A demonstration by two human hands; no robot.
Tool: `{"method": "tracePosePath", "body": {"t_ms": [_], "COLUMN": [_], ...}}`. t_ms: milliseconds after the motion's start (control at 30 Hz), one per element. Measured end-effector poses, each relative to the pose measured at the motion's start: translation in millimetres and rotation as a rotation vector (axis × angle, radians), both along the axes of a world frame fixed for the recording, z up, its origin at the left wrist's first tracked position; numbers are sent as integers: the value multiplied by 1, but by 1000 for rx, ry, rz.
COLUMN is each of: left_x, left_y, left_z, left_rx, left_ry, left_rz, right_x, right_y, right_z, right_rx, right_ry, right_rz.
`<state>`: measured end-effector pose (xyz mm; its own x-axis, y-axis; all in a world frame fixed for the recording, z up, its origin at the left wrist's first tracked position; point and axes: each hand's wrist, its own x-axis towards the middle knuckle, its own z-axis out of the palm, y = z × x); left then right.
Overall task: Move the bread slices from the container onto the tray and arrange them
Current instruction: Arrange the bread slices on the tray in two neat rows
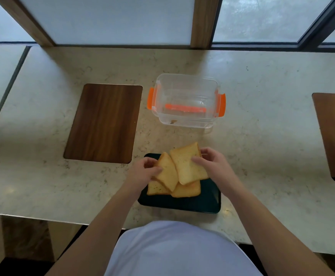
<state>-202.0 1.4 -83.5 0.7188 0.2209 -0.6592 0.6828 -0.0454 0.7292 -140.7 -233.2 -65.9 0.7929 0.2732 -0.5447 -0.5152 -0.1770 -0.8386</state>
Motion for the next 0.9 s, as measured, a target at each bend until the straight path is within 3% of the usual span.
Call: {"method": "tracePosePath", "body": {"t_ms": [167,300,400,567,800,900], "left_x": [12,18,24,23,6,0], "left_y": [0,-1,-12,-25,-26,-24], "left_z": [18,24,22,5,-8,-11], "left_rx": [-325,-517,-464,-307,-120,-55], "left_ry": [4,17,57,145,177,226], "left_rz": [-25,-94,-85,37,-14,3], "right_x": [7,10,4,-12,-28,-32], "right_y": [5,-14,-19,-20,-11,-9], "right_z": [1,-2,-9,-25,-40,-40], "right_rx": [92,349,356,189,14,-113], "right_ry": [70,324,358,369,351,253], "right_rz": [79,135,96,-66,-110,-81]}}
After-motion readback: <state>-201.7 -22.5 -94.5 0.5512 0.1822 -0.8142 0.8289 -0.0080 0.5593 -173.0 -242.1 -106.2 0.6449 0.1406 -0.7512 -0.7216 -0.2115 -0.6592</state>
